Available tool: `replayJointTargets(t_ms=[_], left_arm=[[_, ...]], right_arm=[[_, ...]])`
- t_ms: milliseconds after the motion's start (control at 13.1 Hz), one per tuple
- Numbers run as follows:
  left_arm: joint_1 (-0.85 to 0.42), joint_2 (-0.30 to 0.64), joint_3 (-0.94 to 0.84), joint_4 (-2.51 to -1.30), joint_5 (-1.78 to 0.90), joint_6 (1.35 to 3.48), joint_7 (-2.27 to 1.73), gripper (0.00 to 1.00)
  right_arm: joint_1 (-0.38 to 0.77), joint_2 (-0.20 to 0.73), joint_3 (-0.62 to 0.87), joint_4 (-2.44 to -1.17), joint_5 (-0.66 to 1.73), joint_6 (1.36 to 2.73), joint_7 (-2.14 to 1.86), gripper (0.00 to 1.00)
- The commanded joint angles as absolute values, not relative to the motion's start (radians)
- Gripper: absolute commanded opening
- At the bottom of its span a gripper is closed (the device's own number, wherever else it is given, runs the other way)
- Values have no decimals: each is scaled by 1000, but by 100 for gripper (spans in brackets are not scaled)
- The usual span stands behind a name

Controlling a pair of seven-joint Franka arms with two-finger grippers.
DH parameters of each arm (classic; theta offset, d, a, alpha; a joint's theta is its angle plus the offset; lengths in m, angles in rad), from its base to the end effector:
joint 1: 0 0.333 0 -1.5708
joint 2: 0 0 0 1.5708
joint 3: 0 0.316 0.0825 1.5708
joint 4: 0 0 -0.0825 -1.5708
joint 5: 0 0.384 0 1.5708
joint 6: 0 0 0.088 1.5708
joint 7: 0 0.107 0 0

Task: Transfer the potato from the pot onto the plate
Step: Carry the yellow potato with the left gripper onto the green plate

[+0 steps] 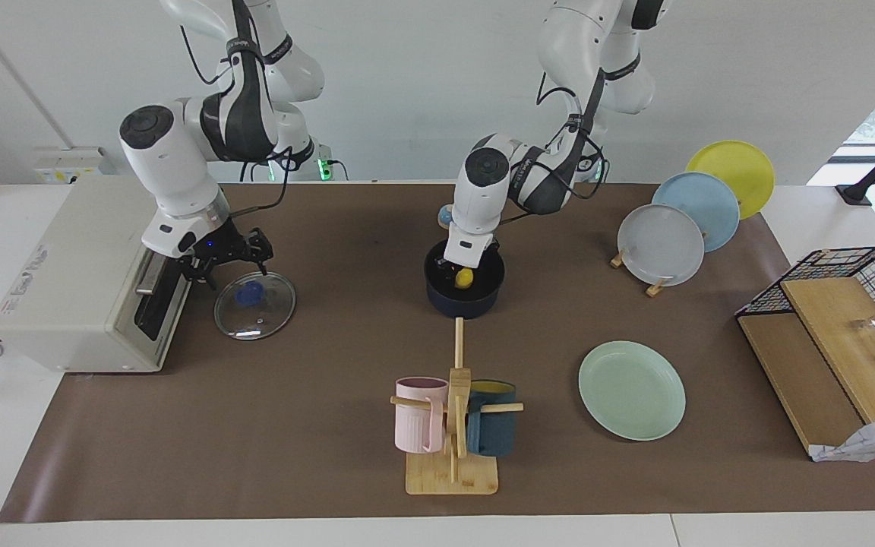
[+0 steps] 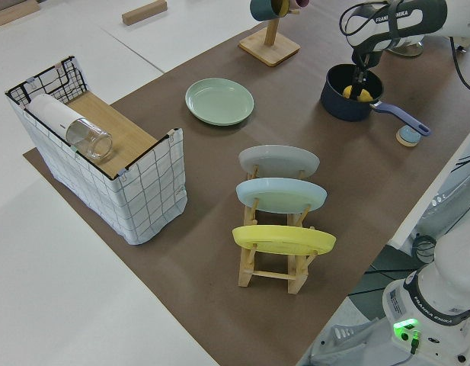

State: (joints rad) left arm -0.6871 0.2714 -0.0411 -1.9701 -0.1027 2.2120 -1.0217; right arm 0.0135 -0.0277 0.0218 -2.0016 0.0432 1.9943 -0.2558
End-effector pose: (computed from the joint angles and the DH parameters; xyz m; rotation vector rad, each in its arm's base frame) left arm 0.4471 -0.4020 0.3320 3.0525 0.5516 -0.1395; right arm 0.5490 0.0221 0.4713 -3.0758 -0.4236 -0.0381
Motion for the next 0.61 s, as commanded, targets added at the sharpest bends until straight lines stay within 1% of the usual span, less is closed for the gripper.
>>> replayJointTargets(t_ms=[0, 76, 153, 229, 306, 459, 535], left_arm=[[-671, 245, -31, -1938, -124, 2142, -1017, 0], [-646, 242, -32, -1902, -124, 2102, -1019, 0], [-634, 241, -31, -1855, -124, 2054, -1019, 0], [-620, 244, -29, -1798, -124, 2004, -1016, 0], [-585, 245, -31, -1754, -123, 1961, -993, 0], [-528, 247, -28, -1650, -121, 1864, -916, 0], [-476, 259, -28, -1591, -118, 1820, -869, 0]], right_arm=[[52, -28, 26, -1843, 61, 1815, -123, 100], [52, -20, 26, -1760, 58, 1734, -91, 100], [46, 4, 26, -1656, 60, 1609, -83, 100], [37, 55, 26, -1543, 52, 1492, -80, 100], [35, 78, 22, -1498, 40, 1441, -74, 100], [15, 68, 18, -1511, 37, 1439, -66, 100], [24, 39, 17, -1538, 37, 1445, -63, 100]])
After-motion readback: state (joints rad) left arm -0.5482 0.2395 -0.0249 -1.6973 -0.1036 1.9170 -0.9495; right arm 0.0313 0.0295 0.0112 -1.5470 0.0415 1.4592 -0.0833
